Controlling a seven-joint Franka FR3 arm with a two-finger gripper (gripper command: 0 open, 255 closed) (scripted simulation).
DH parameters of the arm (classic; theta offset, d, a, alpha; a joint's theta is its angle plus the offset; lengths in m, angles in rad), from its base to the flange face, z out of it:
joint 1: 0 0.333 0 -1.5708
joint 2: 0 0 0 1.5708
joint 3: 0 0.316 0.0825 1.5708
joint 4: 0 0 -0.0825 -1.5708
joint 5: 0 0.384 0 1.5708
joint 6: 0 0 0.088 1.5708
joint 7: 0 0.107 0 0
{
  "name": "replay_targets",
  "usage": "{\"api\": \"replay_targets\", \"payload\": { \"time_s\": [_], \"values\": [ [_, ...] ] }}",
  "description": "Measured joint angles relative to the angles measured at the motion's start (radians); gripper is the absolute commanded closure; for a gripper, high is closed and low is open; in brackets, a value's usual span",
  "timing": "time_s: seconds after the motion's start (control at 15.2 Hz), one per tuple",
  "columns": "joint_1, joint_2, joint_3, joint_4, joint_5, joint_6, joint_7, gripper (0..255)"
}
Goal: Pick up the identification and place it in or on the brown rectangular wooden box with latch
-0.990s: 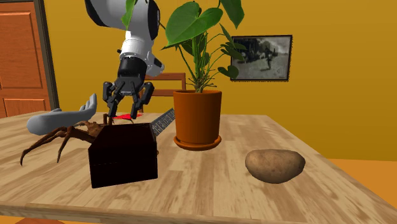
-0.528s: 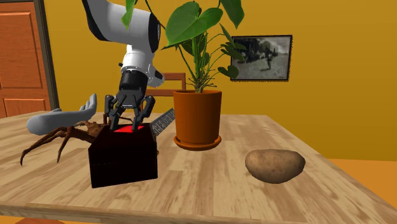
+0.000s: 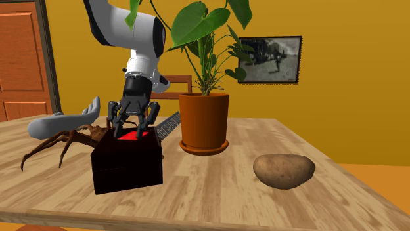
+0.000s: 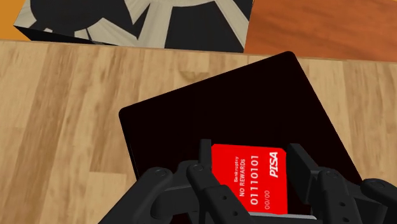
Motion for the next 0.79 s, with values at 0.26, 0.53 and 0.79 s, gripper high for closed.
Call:
{"api": "replay_targets", "payload": {
  "time_s": [0.26,0.53,0.79],
  "values": [
    [0.0,0.001,-0.001,-0.006,0.0,0.005,0.0,0],
    [0.002,0.015,0.0,0.027,-0.001,-0.014,0.005,0],
    [0.009,0.091,-0.003,0.224,-0.012,-0.135,0.016,0]
  ]
}}
